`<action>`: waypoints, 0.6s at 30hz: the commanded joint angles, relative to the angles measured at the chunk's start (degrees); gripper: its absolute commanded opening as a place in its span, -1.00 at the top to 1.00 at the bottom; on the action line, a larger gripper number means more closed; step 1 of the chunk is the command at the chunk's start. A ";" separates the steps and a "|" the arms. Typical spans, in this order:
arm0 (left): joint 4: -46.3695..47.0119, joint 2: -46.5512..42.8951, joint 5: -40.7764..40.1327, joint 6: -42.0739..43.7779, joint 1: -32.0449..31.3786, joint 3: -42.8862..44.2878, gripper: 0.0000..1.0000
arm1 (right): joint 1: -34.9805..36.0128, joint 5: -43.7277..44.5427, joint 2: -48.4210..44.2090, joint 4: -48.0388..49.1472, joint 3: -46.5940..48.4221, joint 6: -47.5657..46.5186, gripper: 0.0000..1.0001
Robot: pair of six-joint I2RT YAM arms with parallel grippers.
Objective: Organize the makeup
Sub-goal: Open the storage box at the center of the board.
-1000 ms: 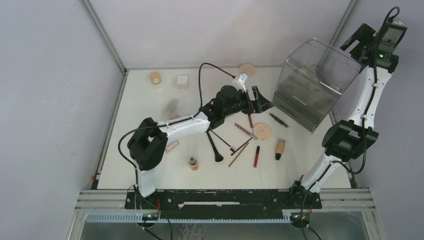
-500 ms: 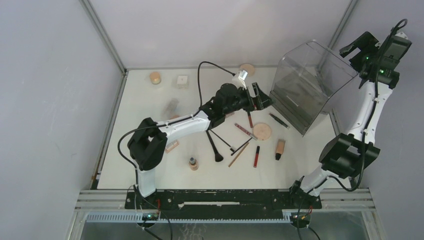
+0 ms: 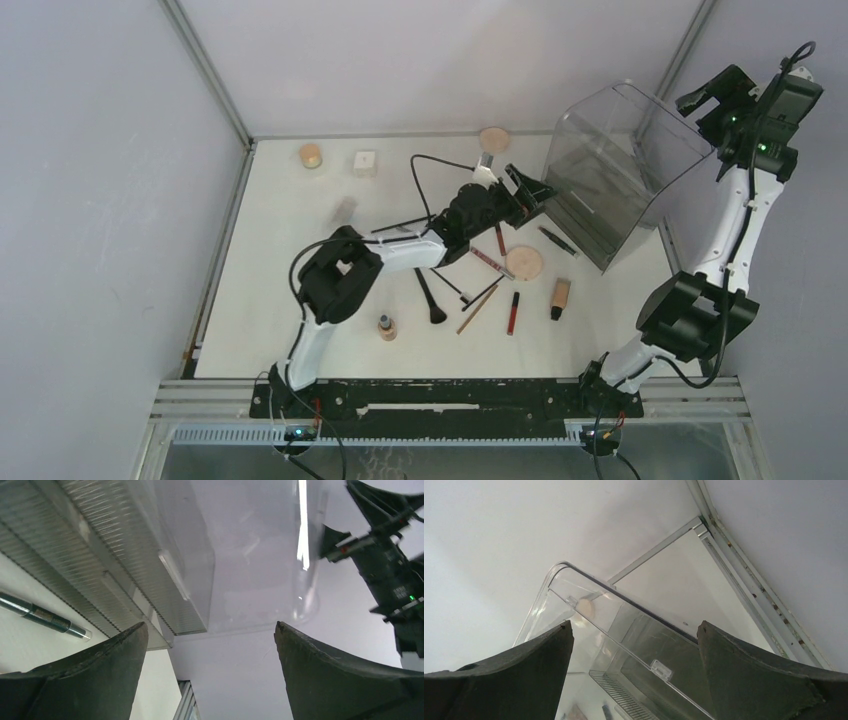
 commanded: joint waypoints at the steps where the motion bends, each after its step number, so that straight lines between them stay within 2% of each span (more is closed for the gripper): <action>1: 5.73 4.11 -3.22 -7.58 -0.87 5.70 -1.00 | 0.41 -1.77 -1.95 -5.55 -3.05 0.94 -1.00; 5: 4.86 6.33 -4.49 -10.39 -0.83 6.55 -1.00 | -0.06 -1.70 -2.06 -4.94 -3.91 0.85 -1.00; 8: 8.07 8.89 -4.86 -13.16 -0.84 8.62 -0.99 | -0.53 -1.84 -1.96 -4.93 -4.19 0.73 -1.00; 13: 10.68 15.72 0.48 -12.70 -0.74 17.53 -0.91 | -2.10 -6.51 -2.16 -3.13 -5.91 2.87 -1.00; 18: 12.58 19.48 -0.10 -14.92 -0.81 20.33 -0.91 | -2.69 -6.11 -2.38 -2.76 -6.59 2.93 -1.00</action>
